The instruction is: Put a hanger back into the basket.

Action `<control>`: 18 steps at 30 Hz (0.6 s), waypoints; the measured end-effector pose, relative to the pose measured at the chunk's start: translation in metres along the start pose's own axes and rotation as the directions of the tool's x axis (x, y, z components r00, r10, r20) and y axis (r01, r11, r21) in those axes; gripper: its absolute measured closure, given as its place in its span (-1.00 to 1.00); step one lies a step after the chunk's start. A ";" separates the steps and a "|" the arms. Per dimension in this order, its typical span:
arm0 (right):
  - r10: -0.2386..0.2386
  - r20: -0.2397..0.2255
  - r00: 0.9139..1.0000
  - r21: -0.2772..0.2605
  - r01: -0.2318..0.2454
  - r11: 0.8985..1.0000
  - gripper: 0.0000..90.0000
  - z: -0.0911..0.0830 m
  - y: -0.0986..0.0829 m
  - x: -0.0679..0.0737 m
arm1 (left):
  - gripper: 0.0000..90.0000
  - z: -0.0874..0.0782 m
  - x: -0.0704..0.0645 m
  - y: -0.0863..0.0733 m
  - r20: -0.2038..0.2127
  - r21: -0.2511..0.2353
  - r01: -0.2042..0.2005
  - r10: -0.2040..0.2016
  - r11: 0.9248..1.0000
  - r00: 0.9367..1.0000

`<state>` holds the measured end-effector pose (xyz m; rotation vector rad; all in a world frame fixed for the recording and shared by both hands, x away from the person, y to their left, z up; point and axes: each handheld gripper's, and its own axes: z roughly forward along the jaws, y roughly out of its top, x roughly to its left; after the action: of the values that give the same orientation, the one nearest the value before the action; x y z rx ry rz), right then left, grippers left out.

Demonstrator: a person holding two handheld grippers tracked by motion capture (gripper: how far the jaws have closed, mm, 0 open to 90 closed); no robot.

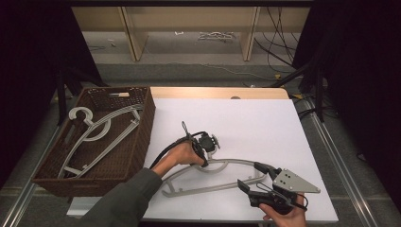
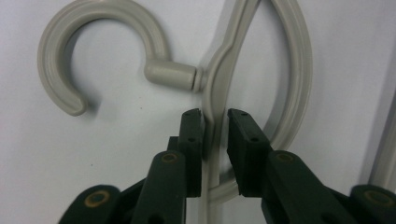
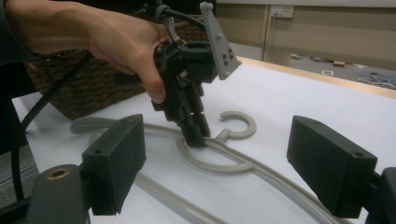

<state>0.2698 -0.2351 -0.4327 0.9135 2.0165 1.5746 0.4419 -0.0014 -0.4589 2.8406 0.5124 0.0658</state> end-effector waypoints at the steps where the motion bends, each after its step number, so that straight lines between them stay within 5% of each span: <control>1: 0.007 -0.009 1.000 -0.004 -0.007 1.000 -0.55 0.000 0.000 0.000 | 0.72 0.000 -0.001 0.000 -0.004 -0.001 -0.012 0.012 1.000 1.000; 8: 0.001 0.001 1.000 0.001 -0.001 1.000 -0.55 0.001 0.000 0.001 | 0.81 -0.001 -0.004 -0.002 -0.008 -0.013 -0.064 0.063 0.998 0.998; 12: -0.001 0.004 1.000 0.000 0.001 1.000 -0.55 0.000 0.000 0.000 | 0.82 -0.002 0.001 -0.009 0.014 -0.072 -0.050 0.051 0.996 0.999; 18: 0.009 -0.006 1.000 0.004 -0.009 1.000 -0.55 0.000 0.000 -0.001 | 0.83 -0.015 -0.001 -0.009 -0.014 -0.133 -0.066 0.064 0.989 0.998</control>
<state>0.2701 -0.2357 -0.4330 0.9212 2.0226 1.5806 0.4368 0.0103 -0.4471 2.7267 0.4014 0.1208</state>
